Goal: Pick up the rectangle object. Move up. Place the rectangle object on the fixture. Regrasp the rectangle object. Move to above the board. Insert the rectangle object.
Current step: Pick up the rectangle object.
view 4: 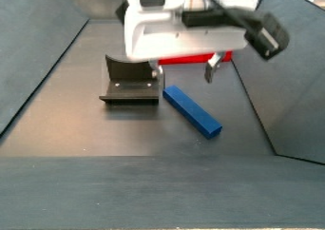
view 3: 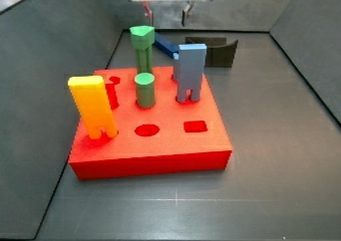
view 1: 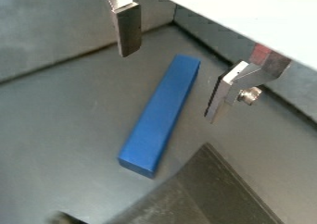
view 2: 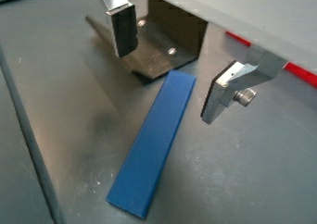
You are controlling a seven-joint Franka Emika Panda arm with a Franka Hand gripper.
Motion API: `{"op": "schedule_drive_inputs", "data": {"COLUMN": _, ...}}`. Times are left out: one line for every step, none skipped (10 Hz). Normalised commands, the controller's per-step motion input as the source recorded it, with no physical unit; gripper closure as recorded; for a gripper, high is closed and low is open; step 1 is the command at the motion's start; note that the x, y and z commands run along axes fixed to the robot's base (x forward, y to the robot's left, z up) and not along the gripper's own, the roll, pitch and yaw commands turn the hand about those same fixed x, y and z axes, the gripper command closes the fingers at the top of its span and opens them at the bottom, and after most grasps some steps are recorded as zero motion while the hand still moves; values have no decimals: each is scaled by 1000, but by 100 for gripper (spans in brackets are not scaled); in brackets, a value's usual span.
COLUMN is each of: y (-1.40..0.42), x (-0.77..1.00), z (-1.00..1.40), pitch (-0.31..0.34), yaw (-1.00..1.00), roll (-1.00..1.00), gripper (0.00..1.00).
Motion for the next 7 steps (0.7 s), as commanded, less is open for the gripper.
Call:
{"op": "schedule_drive_inputs", "data": {"y": 240, "x": 0, "z": -926, "pitch": -26, "yaw": 403, "roll": -97, "gripper": 0}}
{"op": "schedule_drive_inputs", "data": {"y": 183, "x": 0, "z": -814, "pitch": -54, "yaw": 391, "roll": -7, "gripper": 0}}
{"op": "schedule_drive_inputs", "data": {"y": 103, "x": 0, "z": -651, "pitch": -51, "yaw": 371, "roll": 19, "gripper": 0}}
{"op": "schedule_drive_inputs", "data": {"y": 71, "x": 0, "z": -637, "pitch": -57, "yaw": 369, "roll": 10, "gripper": 0}}
{"op": "schedule_drive_inputs", "data": {"y": 29, "x": 0, "z": -583, "pitch": -64, "yaw": 351, "roll": 0, "gripper": 0}}
{"op": "schedule_drive_inputs", "data": {"y": 11, "x": 0, "z": -417, "pitch": -84, "yaw": 294, "roll": -39, "gripper": 0}}
{"op": "schedule_drive_inputs", "data": {"y": 20, "x": -149, "z": -337, "pitch": -139, "yaw": 166, "roll": -113, "gripper": 0}}
